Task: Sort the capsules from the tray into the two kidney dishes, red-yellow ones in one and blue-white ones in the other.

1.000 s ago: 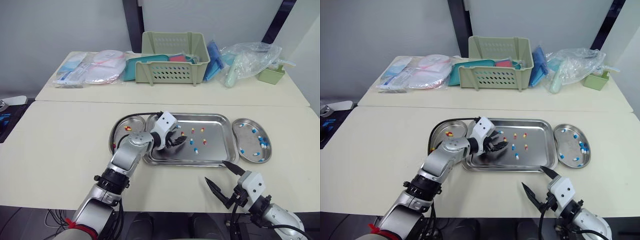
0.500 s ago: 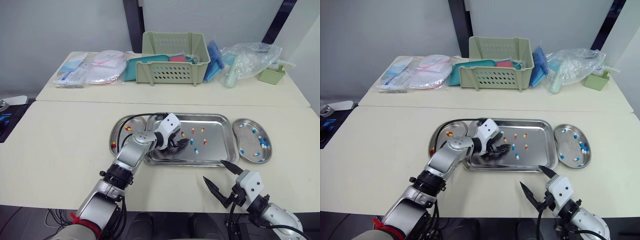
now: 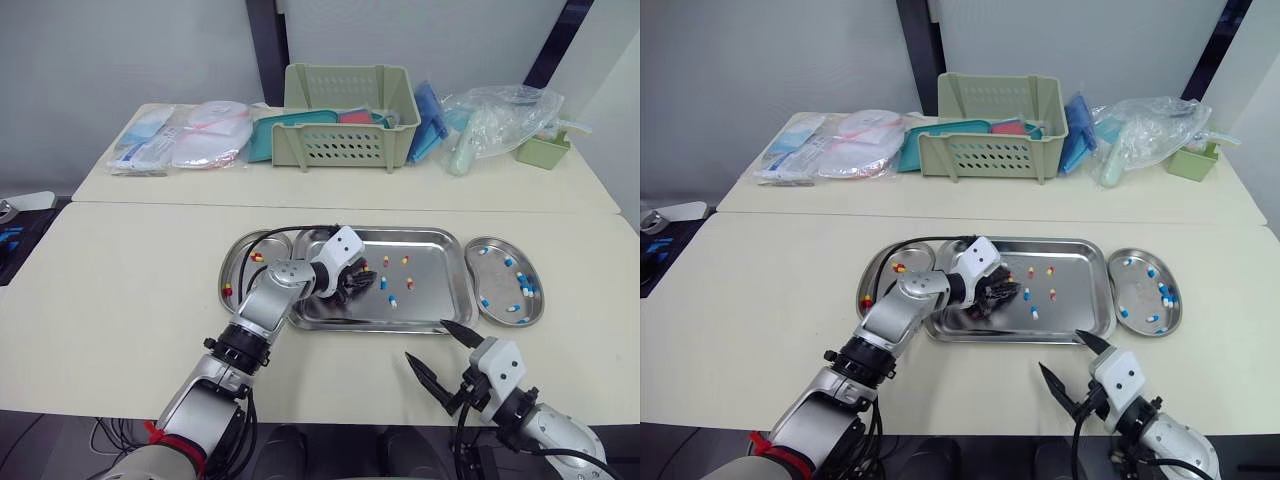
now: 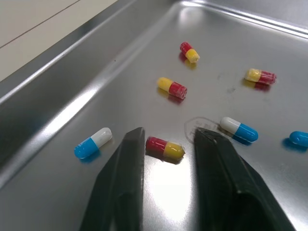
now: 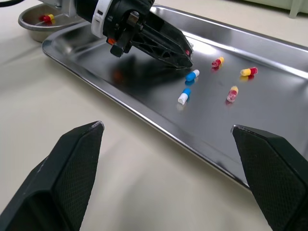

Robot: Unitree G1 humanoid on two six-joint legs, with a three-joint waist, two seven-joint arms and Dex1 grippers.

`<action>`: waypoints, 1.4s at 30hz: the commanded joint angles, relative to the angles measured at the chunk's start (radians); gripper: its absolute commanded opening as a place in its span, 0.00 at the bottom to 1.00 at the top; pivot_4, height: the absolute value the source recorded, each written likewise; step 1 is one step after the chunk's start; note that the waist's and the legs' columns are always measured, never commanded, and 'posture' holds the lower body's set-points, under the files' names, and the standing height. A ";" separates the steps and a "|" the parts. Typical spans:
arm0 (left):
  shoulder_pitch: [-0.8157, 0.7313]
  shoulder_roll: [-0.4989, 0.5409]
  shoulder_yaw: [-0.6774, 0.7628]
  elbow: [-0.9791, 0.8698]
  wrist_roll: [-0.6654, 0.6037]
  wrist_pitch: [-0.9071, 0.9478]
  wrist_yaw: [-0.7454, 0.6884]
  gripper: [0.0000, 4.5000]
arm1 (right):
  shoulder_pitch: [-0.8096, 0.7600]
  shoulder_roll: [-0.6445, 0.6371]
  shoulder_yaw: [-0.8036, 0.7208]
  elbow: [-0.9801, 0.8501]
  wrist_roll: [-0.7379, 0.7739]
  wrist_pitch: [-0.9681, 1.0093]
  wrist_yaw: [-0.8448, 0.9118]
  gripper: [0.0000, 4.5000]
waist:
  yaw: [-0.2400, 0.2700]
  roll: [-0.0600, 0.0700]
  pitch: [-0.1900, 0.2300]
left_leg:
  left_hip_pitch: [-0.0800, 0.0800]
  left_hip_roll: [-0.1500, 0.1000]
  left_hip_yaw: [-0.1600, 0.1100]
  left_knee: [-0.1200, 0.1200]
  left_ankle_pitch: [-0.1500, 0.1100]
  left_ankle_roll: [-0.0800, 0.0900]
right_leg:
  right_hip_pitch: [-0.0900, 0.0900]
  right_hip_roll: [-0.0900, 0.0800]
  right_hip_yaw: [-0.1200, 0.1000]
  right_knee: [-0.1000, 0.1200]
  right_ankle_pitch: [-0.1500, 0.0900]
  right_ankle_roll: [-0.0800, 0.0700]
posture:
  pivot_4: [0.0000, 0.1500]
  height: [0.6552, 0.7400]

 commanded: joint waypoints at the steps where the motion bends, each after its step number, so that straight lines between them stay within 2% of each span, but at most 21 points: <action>1: 0.002 -0.007 -0.007 0.013 0.017 -0.001 -0.008 0.12 | -0.001 -0.006 0.002 -0.052 0.013 0.010 -0.006 1.00 | 0.000 0.000 0.000 | 0.000 0.000 0.000 0.000 0.000 0.000 | 0.000 0.000 0.000 0.000 0.000 0.000 | 1.00 1.00; 2: 0.003 -0.007 -0.007 0.012 0.018 -0.002 -0.008 0.08 | -0.001 -0.007 0.001 -0.055 0.014 0.012 -0.006 1.00 | 0.000 0.000 0.000 | 0.000 0.000 0.000 0.000 0.000 0.000 | 0.000 0.000 0.000 0.000 0.000 0.000 | 1.00 1.00; 6: 0.006 -0.005 -0.006 0.008 0.020 -0.007 -0.011 0.06 | -0.005 -0.009 -0.001 -0.061 0.016 0.023 -0.008 1.00 | 0.000 0.000 0.000 | 0.000 0.000 0.000 0.000 0.000 0.000 | 0.000 0.000 0.000 0.000 0.000 0.000 | 1.00 1.00; 8: 0.008 -0.003 -0.003 0.003 0.020 -0.007 -0.012 0.01 | -0.007 -0.010 -0.002 -0.063 0.017 0.027 -0.008 1.00 | 0.000 0.000 0.000 | 0.000 0.000 0.000 0.000 0.000 0.000 | 0.000 0.000 0.000 0.000 0.000 0.000 | 1.00 1.00; 10: 0.010 0.003 0.011 -0.023 0.012 -0.002 -0.011 0.01 | -0.010 -0.012 -0.003 -0.065 0.017 0.029 -0.007 1.00 | 0.000 0.000 0.000 | 0.000 0.000 0.000 0.000 0.000 0.000 | 0.000 0.000 0.000 0.000 0.000 0.000 | 1.00 1.00; 18: 0.055 0.075 0.085 -0.266 -0.043 0.111 -0.021 0.01 | -0.019 -0.018 -0.008 -0.067 0.025 0.039 -0.003 1.00 | 0.000 0.000 0.000 | -0.001 0.000 0.000 0.000 0.000 0.000 | 0.000 0.000 0.000 0.000 0.000 0.000 | 1.00 1.00; 23: 0.089 0.145 0.163 -0.467 -0.115 0.258 -0.030 0.01 | -0.038 -0.025 -0.002 -0.064 0.029 0.044 0.007 1.00 | -0.002 0.000 0.000 | -0.001 0.000 0.000 0.000 0.000 0.000 | 0.000 0.000 0.000 0.000 0.000 0.000 | 1.00 1.00; 28: 0.176 0.264 0.305 -0.670 -0.185 0.429 -0.003 0.01 | -0.061 -0.081 -0.008 -0.059 0.047 0.039 0.071 1.00 | -0.004 0.001 0.000 | 0.000 0.001 0.000 0.000 0.000 0.000 | 0.000 0.000 0.000 0.000 0.000 0.000 | 1.00 1.00; 33: 0.300 0.360 0.447 -0.779 -0.203 0.523 0.060 0.01 | -0.099 -0.170 -0.023 -0.022 0.098 0.014 0.185 1.00 | -0.002 0.001 0.000 | 0.000 0.001 -0.001 0.000 0.000 0.000 | 0.000 0.000 0.000 0.000 0.000 0.000 | 1.00 1.00; 37: 0.412 0.399 0.521 -0.833 -0.212 0.553 0.093 0.01 | -0.157 -0.211 -0.005 0.004 0.134 0.007 0.262 1.00 | -0.001 0.000 0.000 | 0.000 0.000 -0.001 0.000 0.000 0.000 | 0.000 0.000 0.000 0.000 0.000 0.000 | 1.00 1.00; 42: 0.475 0.379 0.555 -0.842 -0.228 0.545 0.139 0.01 | -0.303 -0.200 0.042 0.042 0.161 0.038 0.297 1.00 | 0.000 0.000 0.001 | 0.000 0.001 -0.001 0.000 0.000 0.000 | 0.000 0.000 0.000 0.000 0.000 0.000 | 1.00 1.00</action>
